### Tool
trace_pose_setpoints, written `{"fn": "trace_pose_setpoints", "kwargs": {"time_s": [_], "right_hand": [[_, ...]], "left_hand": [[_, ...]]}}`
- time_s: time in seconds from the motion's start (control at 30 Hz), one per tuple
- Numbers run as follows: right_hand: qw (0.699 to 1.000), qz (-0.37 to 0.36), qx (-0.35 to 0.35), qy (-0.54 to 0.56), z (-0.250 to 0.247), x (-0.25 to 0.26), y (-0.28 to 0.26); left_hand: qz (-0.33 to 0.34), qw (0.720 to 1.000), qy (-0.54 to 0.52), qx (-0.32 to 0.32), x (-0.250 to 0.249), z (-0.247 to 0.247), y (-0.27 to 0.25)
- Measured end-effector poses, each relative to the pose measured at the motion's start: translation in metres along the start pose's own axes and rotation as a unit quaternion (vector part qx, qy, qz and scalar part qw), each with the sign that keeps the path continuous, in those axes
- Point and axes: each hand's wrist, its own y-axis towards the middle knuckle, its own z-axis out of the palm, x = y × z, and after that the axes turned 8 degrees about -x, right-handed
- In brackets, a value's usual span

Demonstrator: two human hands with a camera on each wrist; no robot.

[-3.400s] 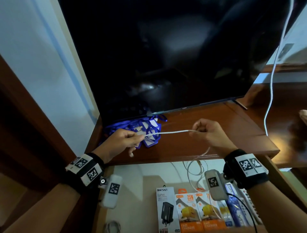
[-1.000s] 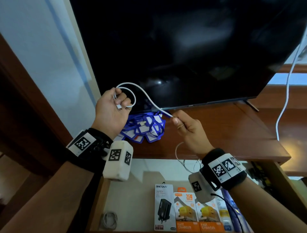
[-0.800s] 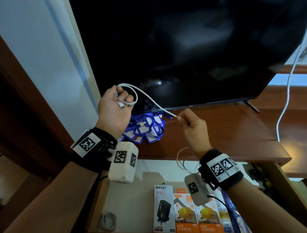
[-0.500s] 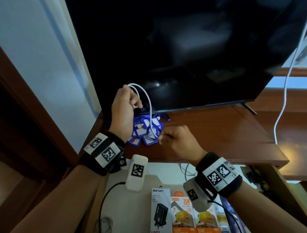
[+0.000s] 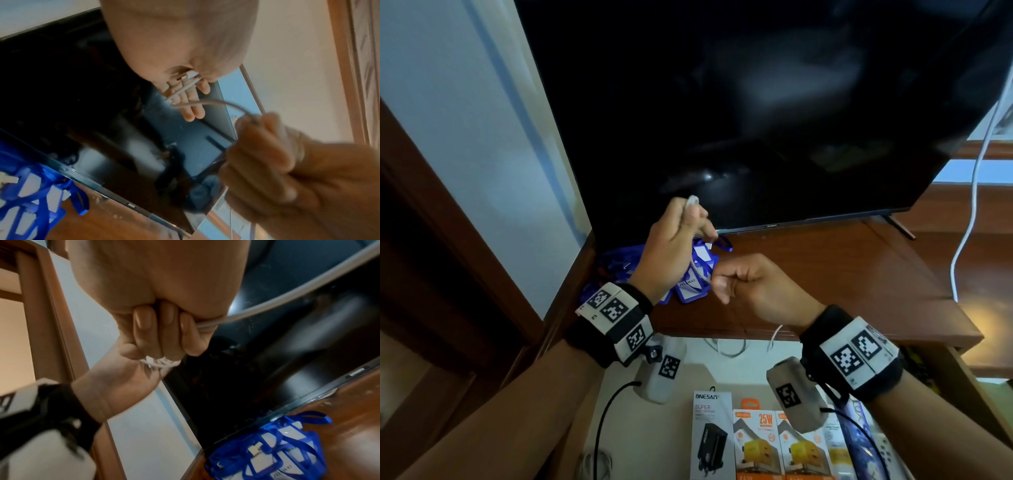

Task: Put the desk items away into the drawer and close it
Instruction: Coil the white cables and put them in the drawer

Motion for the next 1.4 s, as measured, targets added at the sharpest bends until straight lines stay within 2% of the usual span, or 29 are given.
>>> {"fn": "trace_pose_setpoints", "kwargs": {"time_s": [0.1,0.2,0.3,0.4,0.6,0.73,0.83,0.9,1.0,1.1,1.2,1.27,1.4], "right_hand": [[0.999,-0.005,-0.025,0.032,-0.009,0.009,0.002],[0.995,0.0,-0.094,0.038,-0.019,0.011,0.006],[0.984,-0.012,-0.177,0.007,-0.024,0.005,0.013],[0.975,-0.018,-0.223,0.01,-0.027,-0.002,0.019],[0.962,0.0,-0.264,0.073,-0.018,-0.01,0.019],[0.951,0.034,-0.263,0.158,-0.011,-0.028,0.008],[0.945,0.069,-0.257,0.189,-0.006,-0.039,0.003],[0.929,0.092,-0.265,0.243,-0.004,-0.043,0.003],[0.91,0.119,-0.276,0.285,-0.002,-0.044,0.004],[0.926,0.117,-0.283,0.219,0.008,-0.038,0.006],[0.956,0.079,-0.262,0.107,0.018,-0.029,0.008],[0.973,0.061,-0.224,0.014,0.02,-0.025,0.01],[0.983,0.026,-0.139,-0.114,0.025,-0.018,0.011]], "left_hand": [[-0.029,0.997,0.024,0.071,0.003,0.003,-0.008],[-0.068,0.989,-0.014,0.133,0.003,0.001,-0.01],[-0.098,0.98,-0.061,0.16,-0.003,-0.003,-0.01],[-0.131,0.972,-0.104,0.168,-0.01,-0.003,-0.011],[-0.234,0.934,-0.241,0.119,-0.013,-0.002,-0.006],[-0.285,0.881,-0.373,0.052,-0.013,-0.014,0.004],[-0.286,0.861,-0.42,0.029,-0.012,-0.021,0.006],[-0.276,0.847,-0.454,0.017,-0.013,-0.024,0.005],[-0.226,0.836,-0.5,-0.023,-0.018,-0.029,0.004],[-0.171,0.841,-0.506,-0.081,-0.021,-0.029,0.004],[-0.159,0.862,-0.461,-0.139,-0.019,-0.027,0.008],[-0.145,0.886,-0.414,-0.15,-0.019,-0.026,0.009],[-0.103,0.955,-0.25,-0.121,-0.019,-0.021,0.003]]}}
